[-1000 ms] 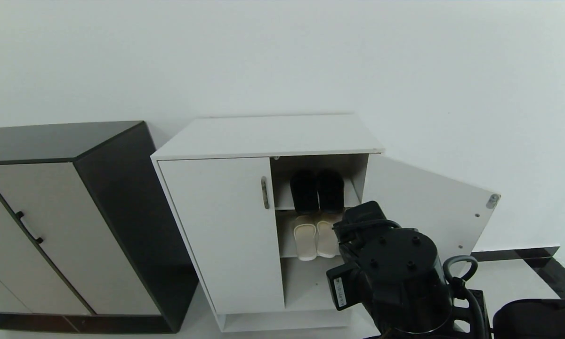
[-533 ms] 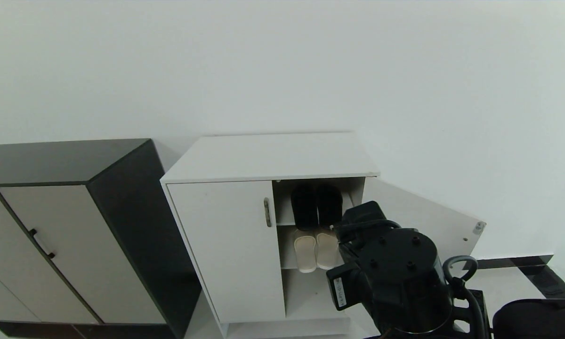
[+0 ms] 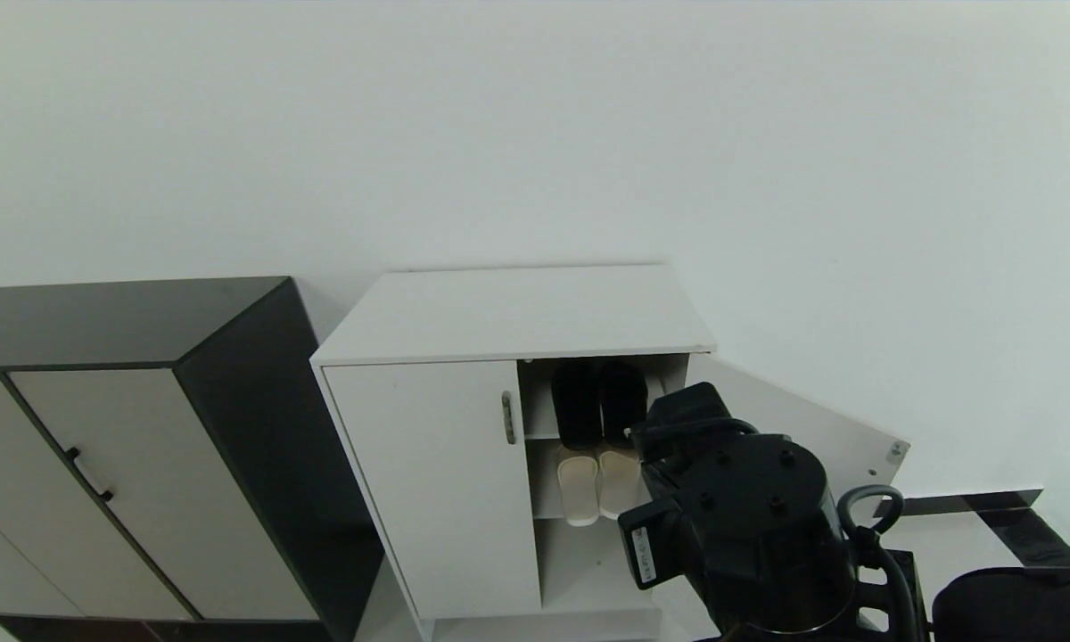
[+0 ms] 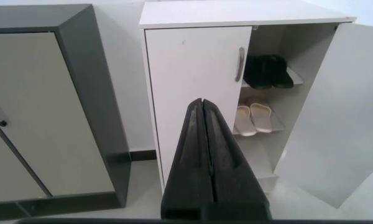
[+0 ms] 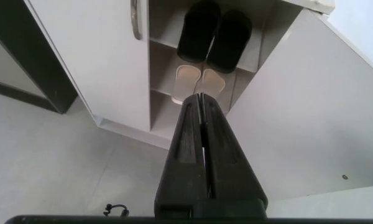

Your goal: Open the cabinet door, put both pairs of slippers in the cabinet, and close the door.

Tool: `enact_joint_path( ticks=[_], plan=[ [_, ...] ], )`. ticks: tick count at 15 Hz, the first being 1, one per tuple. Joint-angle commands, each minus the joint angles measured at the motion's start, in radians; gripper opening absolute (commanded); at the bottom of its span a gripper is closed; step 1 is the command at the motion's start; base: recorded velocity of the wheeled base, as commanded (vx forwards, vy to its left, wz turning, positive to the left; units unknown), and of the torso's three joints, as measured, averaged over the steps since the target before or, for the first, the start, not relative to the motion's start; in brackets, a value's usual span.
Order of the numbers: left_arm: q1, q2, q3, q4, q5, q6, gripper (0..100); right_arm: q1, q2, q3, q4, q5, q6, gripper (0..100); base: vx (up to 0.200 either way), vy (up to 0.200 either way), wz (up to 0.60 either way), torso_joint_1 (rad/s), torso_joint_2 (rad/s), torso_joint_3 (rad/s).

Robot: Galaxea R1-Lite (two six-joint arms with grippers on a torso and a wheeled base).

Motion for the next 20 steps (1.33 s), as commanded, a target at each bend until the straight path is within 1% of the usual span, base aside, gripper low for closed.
enact_joint_path(
  ticks=[1, 8, 9, 10, 11, 12, 13, 14, 17, 18, 19, 20],
  plan=[
    [0.000, 0.001, 0.000, -0.001, 0.000, 0.000, 0, 0.001, 0.002, 0.005, 0.000, 0.000, 0.000, 0, 0.000, 0.000, 0.00, 0.000, 0.00, 0.000],
    [0.000, 0.001, 0.000, -0.001, 0.000, 0.000, 0, -0.001, 0.006, 0.008, 0.000, 0.000, -0.002, 0, 0.000, 0.000, -0.60, 0.007, 0.00, 0.002],
    [0.000, 0.001, 0.000, -0.001, 0.000, -0.002, 0, -0.007, 0.008, 0.007, 0.000, 0.000, -0.002, 0, 0.000, 0.000, -0.60, 0.002, -0.01, 0.002],
    [0.000, 0.001, 0.000, -0.001, 0.002, -0.002, 0, -0.027, 0.008, 0.004, 0.000, 0.000, -0.006, 0, 0.000, 0.000, 0.00, 0.000, 0.00, 0.000],
    [0.000, 0.001, 0.000, 0.001, 0.002, 0.000, 0, -0.055, 0.008, -0.004, -0.008, 0.003, -0.014, 0, 0.000, 0.000, 0.00, 0.000, 0.00, 0.000],
    [0.000, 0.001, 0.000, -0.001, 0.002, 0.000, 0, -0.088, 0.006, -0.019, -0.026, 0.030, -0.017, 0, 0.000, 0.000, 0.00, 0.000, 0.00, 0.000],
    [0.000, 0.001, 0.000, -0.001, 0.002, 0.000, 0, -0.104, -0.001, -0.030, -0.031, 0.063, -0.020, 0, 0.000, 0.000, 0.00, 0.000, 0.00, 0.000],
    [0.000, 0.001, 0.000, -0.001, 0.002, 0.002, 0, -0.150, -0.018, -0.056, -0.029, 0.140, -0.022, 0, 0.000, 0.000, 0.00, 0.000, 0.00, 0.000],
    [0.000, 0.001, 0.000, -0.001, 0.000, 0.000, 0, -0.299, -0.015, -0.113, -0.022, 0.307, -0.019, 0, 0.000, 0.000, 0.00, 0.000, 0.00, 0.000],
    [0.000, 0.001, 0.000, -0.001, 0.002, 0.000, 0, -0.332, -0.009, -0.130, -0.011, 0.315, -0.017, 0, -0.200, 0.000, 0.00, 0.002, 0.00, 0.002],
    [0.000, 0.001, 0.000, -0.001, 0.002, 0.000, 0, -0.395, 0.011, -0.173, 0.031, 0.318, -0.008, 0, -0.200, 0.000, 0.00, 0.002, 0.00, 0.002],
    [0.000, 0.001, 0.000, -0.001, 0.002, 0.000, 0, -0.426, 0.020, -0.189, 0.046, 0.335, -0.002, 0, -0.200, 0.000, 0.00, 0.012, 0.00, 0.007]
  ],
)
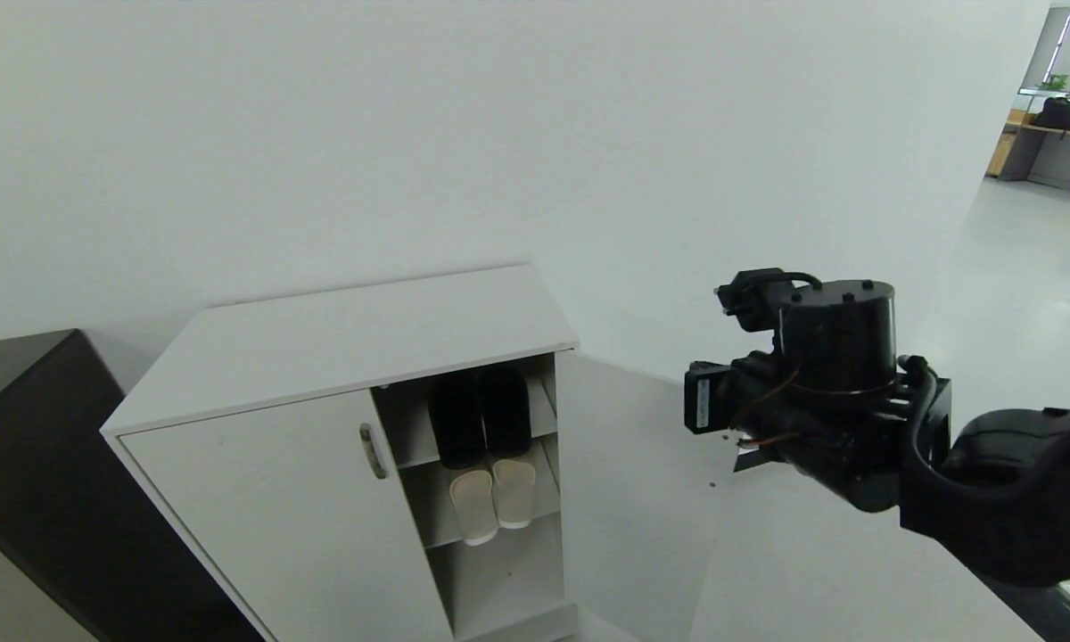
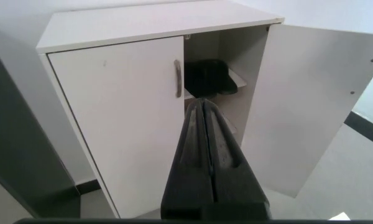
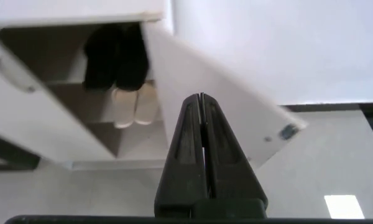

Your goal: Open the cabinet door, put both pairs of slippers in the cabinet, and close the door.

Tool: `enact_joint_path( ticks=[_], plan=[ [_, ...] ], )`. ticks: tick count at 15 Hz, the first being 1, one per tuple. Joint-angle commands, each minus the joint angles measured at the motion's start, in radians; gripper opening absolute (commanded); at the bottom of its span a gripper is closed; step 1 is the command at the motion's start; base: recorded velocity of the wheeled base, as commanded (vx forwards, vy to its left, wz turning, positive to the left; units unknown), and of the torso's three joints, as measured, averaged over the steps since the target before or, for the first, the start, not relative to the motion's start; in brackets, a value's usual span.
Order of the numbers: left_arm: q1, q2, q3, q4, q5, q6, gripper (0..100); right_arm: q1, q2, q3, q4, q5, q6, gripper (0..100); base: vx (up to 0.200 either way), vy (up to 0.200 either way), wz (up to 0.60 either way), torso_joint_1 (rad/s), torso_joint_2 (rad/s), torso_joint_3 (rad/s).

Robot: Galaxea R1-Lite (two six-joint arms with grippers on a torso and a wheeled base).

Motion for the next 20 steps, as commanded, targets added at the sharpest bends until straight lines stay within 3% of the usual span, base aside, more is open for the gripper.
enact_joint_path(
  ticks=[1, 8, 20],
  plan=[
    [0.000, 0.001, 0.000, 0.000, 0.000, 0.000, 0, -0.105, 0.048, -0.059, 0.019, 0.049, 0.015, 0, -0.200, 0.000, 0.00, 0.012, 0.01, -0.007],
    [0.000, 0.001, 0.000, 0.000, 0.000, 0.000, 0, -0.282, 0.290, -0.242, -0.015, 0.113, 0.053, 0, -0.029, 0.000, 0.00, -0.001, 0.00, -0.001],
    [0.000, 0.000, 0.000, 0.000, 0.000, 0.000, 0, -0.312, 0.385, -0.285, -0.015, 0.113, 0.053, 0, 0.000, 0.000, 0.00, 0.000, 0.00, 0.000]
  ],
)
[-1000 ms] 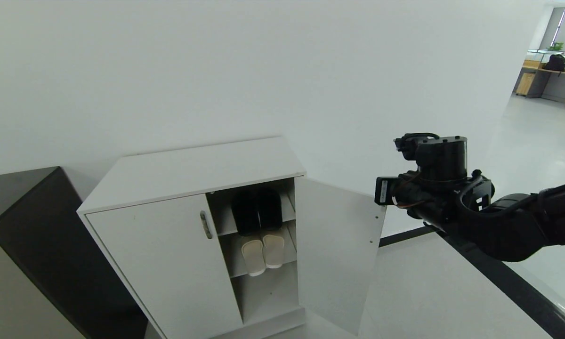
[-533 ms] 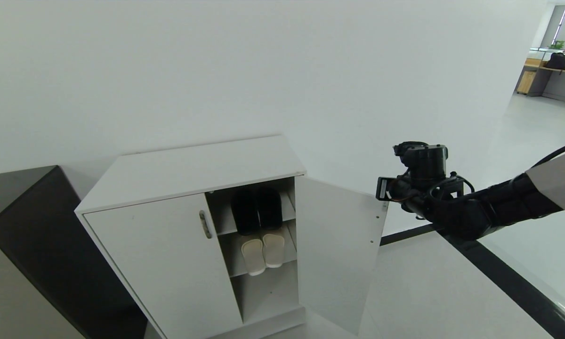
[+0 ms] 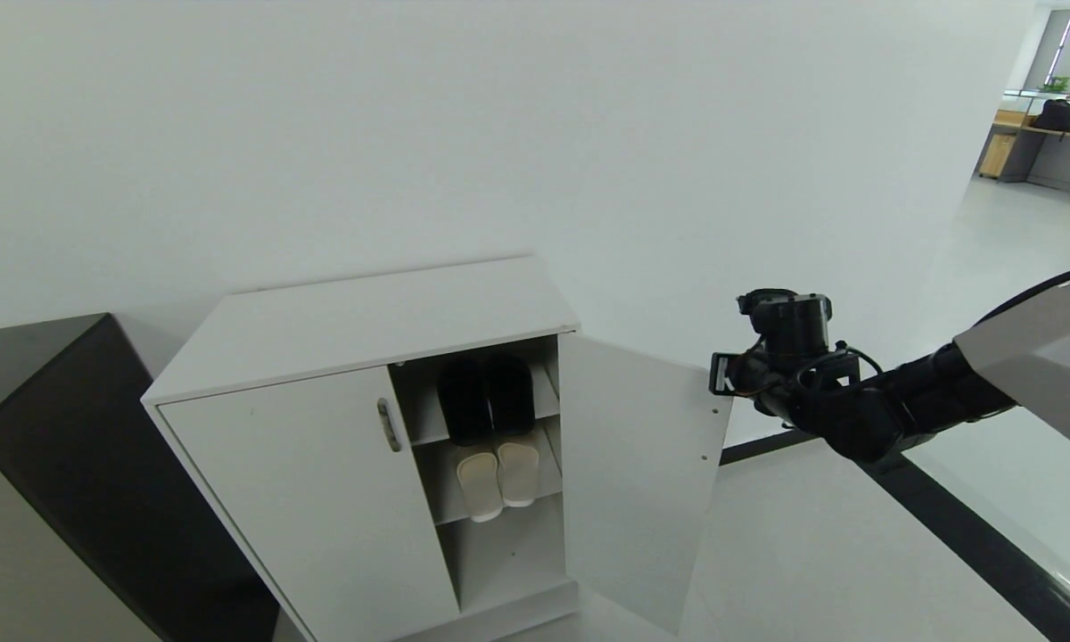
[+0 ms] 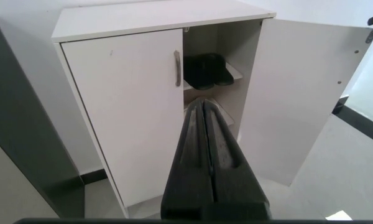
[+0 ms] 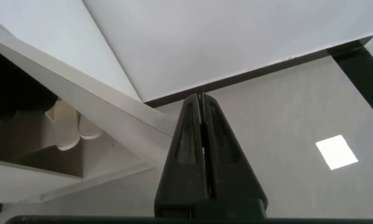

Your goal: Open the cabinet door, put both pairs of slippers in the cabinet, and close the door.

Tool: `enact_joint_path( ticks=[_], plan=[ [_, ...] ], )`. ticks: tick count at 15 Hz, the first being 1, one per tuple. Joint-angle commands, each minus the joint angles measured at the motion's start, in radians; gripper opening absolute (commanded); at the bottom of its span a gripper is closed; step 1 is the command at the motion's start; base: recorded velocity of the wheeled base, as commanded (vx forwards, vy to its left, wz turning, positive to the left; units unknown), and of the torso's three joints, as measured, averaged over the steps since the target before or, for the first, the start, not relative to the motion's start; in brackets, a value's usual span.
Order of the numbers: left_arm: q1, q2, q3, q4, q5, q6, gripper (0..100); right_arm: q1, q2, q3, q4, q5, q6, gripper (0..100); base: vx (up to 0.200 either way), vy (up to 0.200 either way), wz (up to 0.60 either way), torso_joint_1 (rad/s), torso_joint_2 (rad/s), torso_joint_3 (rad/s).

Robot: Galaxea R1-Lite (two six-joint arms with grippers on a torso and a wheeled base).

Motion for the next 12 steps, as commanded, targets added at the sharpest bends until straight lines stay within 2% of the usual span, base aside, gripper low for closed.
enact_joint_path(
  ticks=[1, 4, 10, 12],
  plan=[
    [0.000, 0.001, 0.000, 0.000, 0.000, 0.000, 0, 0.008, 0.002, 0.005, 0.000, -0.002, 0.000, 0, 0.000, 0.000, 0.00, 0.000, 0.00, 0.000],
    [0.000, 0.001, 0.000, 0.000, 0.000, -0.002, 0, 0.035, -0.018, 0.034, 0.000, -0.003, 0.000, 0, 0.000, 0.000, 0.00, 0.000, 0.00, 0.000],
    [0.000, 0.001, 0.000, 0.000, 0.000, -0.008, 0, 0.259, -0.176, 0.210, -0.021, -0.022, -0.002, 0, 0.000, 0.000, 0.00, 0.000, 0.00, 0.000],
    [0.000, 0.001, 0.000, 0.000, 0.000, -0.008, 0, 0.293, -0.204, 0.238, -0.033, -0.028, -0.005, 0, 0.000, 0.000, 0.00, 0.000, 0.00, 0.000]
  ],
)
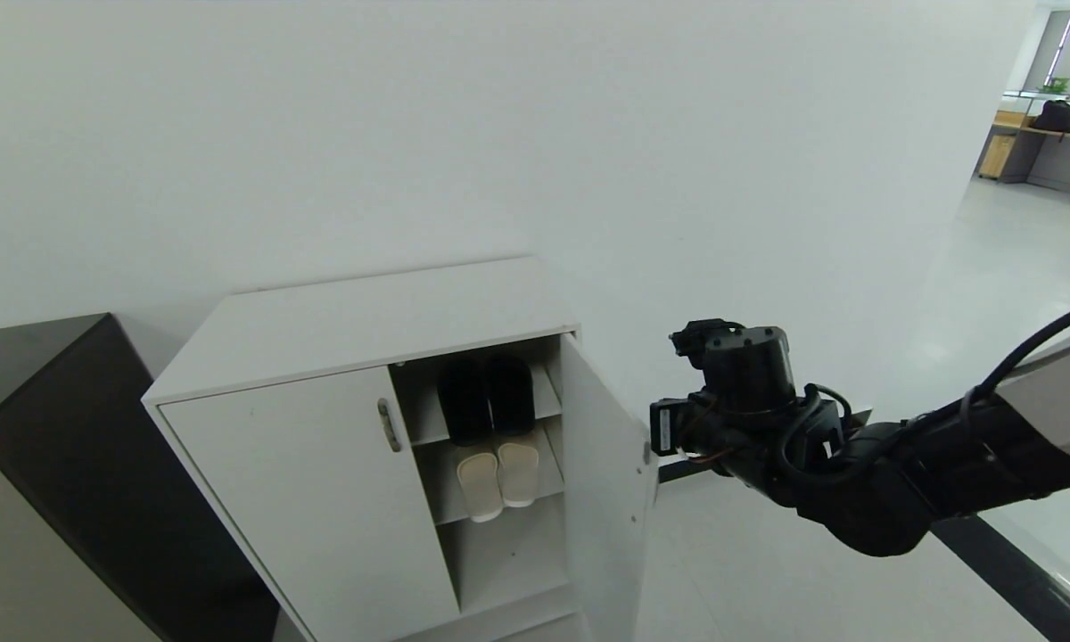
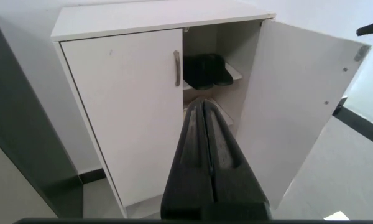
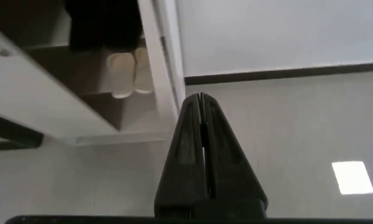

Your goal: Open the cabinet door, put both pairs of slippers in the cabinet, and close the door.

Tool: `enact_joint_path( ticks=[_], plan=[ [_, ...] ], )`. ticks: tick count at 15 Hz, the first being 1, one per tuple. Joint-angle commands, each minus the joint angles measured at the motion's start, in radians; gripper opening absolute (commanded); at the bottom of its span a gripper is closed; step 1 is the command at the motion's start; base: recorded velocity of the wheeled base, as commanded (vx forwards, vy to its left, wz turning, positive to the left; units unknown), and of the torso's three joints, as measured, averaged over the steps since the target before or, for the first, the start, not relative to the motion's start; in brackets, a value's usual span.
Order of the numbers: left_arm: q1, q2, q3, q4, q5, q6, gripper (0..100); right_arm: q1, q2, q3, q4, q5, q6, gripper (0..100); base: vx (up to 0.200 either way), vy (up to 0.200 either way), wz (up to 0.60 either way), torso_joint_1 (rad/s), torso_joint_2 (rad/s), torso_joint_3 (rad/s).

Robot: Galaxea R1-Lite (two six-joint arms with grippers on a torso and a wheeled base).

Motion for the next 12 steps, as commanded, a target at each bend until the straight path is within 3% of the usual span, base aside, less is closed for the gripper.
enact_joint_path(
  ticks=[1, 3, 4, 7, 9, 12],
  plan=[
    [0.000, 0.001, 0.000, 0.000, 0.000, 0.000, 0, 0.034, -0.065, 0.041, -0.007, -0.001, -0.001, 0, 0.000, 0.000, 0.00, 0.000, 0.00, 0.000],
    [0.000, 0.001, 0.000, 0.000, 0.000, 0.000, 0, 0.042, -0.068, 0.101, -0.070, 0.013, -0.033, 0, 0.000, 0.000, 0.00, 0.000, 0.00, 0.000],
    [0.000, 0.001, 0.000, 0.000, 0.000, 0.000, 0, 0.041, -0.065, 0.151, -0.124, 0.020, -0.111, 0, 0.000, 0.000, 0.00, 0.000, 0.00, 0.000],
    [0.000, 0.001, 0.000, 0.000, 0.001, 0.000, 0, 0.041, -0.026, 0.239, -0.348, 0.053, -0.197, 0, 0.000, 0.000, 0.00, 0.000, 0.00, 0.000],
    [0.000, 0.001, 0.000, 0.000, 0.001, 0.000, 0, 0.042, -0.008, 0.266, -0.394, 0.054, -0.240, 0, 0.000, 0.000, 0.00, 0.000, 0.00, 0.000],
    [0.000, 0.001, 0.000, 0.000, 0.001, 0.000, 0, 0.061, -0.006, 0.268, -0.396, 0.053, -0.242, 0, 0.000, 0.000, 0.60, -0.001, 0.00, 0.004]
  ],
)
